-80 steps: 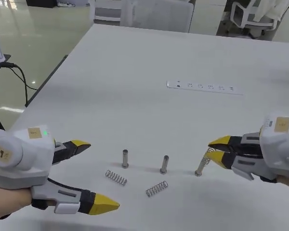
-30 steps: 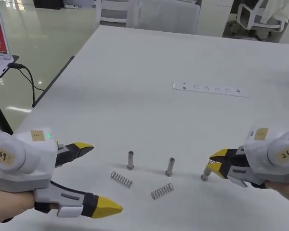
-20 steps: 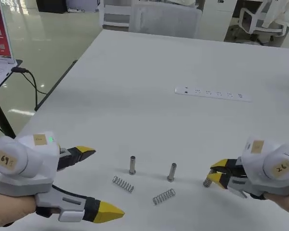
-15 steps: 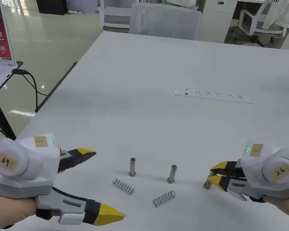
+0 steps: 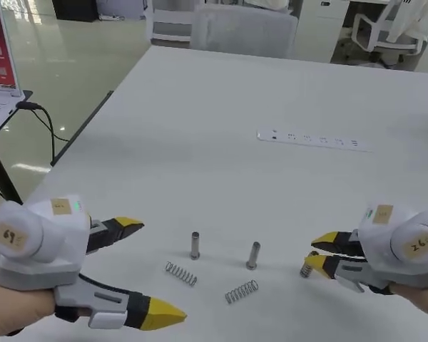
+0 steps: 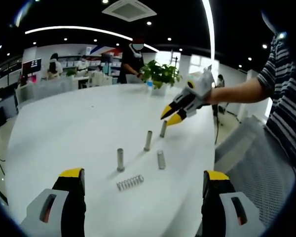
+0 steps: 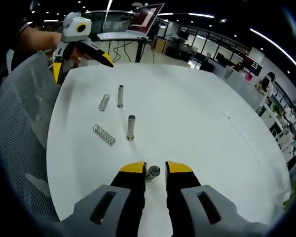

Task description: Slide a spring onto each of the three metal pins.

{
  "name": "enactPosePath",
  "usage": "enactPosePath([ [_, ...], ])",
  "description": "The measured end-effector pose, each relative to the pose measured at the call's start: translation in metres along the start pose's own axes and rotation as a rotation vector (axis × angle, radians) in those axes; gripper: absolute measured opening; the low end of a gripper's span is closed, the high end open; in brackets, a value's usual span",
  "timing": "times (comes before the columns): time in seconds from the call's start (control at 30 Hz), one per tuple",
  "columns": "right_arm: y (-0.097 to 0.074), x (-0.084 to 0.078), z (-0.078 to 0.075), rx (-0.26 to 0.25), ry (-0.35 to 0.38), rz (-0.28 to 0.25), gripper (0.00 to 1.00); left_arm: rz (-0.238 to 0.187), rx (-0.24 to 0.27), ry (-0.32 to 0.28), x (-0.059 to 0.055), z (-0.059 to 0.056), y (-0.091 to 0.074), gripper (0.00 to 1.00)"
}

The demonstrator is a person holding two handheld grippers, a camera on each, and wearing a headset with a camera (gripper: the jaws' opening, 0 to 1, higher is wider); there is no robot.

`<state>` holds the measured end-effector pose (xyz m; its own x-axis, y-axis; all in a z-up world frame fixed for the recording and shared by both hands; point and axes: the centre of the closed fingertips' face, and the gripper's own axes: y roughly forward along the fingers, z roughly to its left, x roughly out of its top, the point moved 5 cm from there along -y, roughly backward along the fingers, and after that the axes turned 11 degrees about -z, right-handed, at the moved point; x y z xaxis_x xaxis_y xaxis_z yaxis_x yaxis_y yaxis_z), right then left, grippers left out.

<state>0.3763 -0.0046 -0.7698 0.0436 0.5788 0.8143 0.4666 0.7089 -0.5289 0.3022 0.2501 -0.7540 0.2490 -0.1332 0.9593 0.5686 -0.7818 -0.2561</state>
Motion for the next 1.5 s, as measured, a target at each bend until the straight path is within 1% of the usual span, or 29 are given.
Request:
enactPosePath([
  [0.17, -0.008, 0.013, 0.002, -0.006, 0.016, -0.056, 0.14, 0.004, -0.002, -0.003, -0.002, -0.001, 0.0, 0.97],
  [0.27, -0.012, 0.018, 0.008, -0.002, 0.013, -0.078, 0.13, 0.014, -0.009, 0.003, -0.004, -0.002, 0.0, 0.97],
  [0.33, -0.014, 0.02, 0.012, 0.005, 0.01, -0.085, 0.14, 0.011, -0.009, -0.002, -0.004, -0.002, -0.001, 0.97],
  [0.43, -0.016, 0.023, 0.021, 0.029, -0.007, -0.099, 0.14, 0.008, -0.004, -0.001, -0.003, 0.0, -0.001, 0.97],
  [0.57, -0.017, 0.023, 0.025, 0.043, -0.006, -0.105, 0.14, 0.004, -0.004, -0.001, -0.002, -0.001, 0.0, 0.97],
  [0.67, -0.018, 0.021, 0.029, 0.052, -0.019, -0.094, 0.14, 0.003, -0.005, 0.002, -0.002, -0.002, 0.0, 0.97],
  [0.77, -0.018, 0.016, 0.031, 0.062, -0.026, -0.08, 0.14, 0.011, -0.003, 0.006, -0.003, -0.001, -0.001, 0.97],
  [0.9, -0.018, 0.006, 0.037, 0.091, -0.062, -0.039, 0.14, 0.011, -0.001, 0.005, -0.003, -0.001, -0.003, 0.97],
  [0.97, -0.017, 0.002, 0.039, 0.112, -0.094, -0.014, 0.13, 0.009, 0.0, 0.003, -0.003, -0.001, -0.003, 0.97],
  [1.03, -0.016, -0.002, 0.043, 0.14, -0.158, 0.018, 0.13, 0.008, 0.0, 0.003, -0.003, -0.001, -0.003, 0.97],
  [1.07, -0.014, -0.003, 0.045, 0.151, -0.173, 0.025, 0.13, 0.009, 0.0, 0.003, -0.003, -0.001, -0.003, 0.97],
  [1.17, -0.01, 0.002, 0.052, 0.179, -0.186, 0.018, 0.13, 0.01, -0.003, 0.004, -0.003, -0.002, -0.002, 0.97],
  [1.4, 0.004, 0.013, 0.06, 0.221, -0.252, 0.013, 0.14, 0.011, -0.003, 0.005, -0.003, -0.003, -0.002, 0.97],
  [1.5, 0.011, 0.022, 0.066, 0.251, -0.27, -0.005, 0.15, 0.013, -0.004, 0.004, -0.003, -0.003, -0.003, 0.97],
])
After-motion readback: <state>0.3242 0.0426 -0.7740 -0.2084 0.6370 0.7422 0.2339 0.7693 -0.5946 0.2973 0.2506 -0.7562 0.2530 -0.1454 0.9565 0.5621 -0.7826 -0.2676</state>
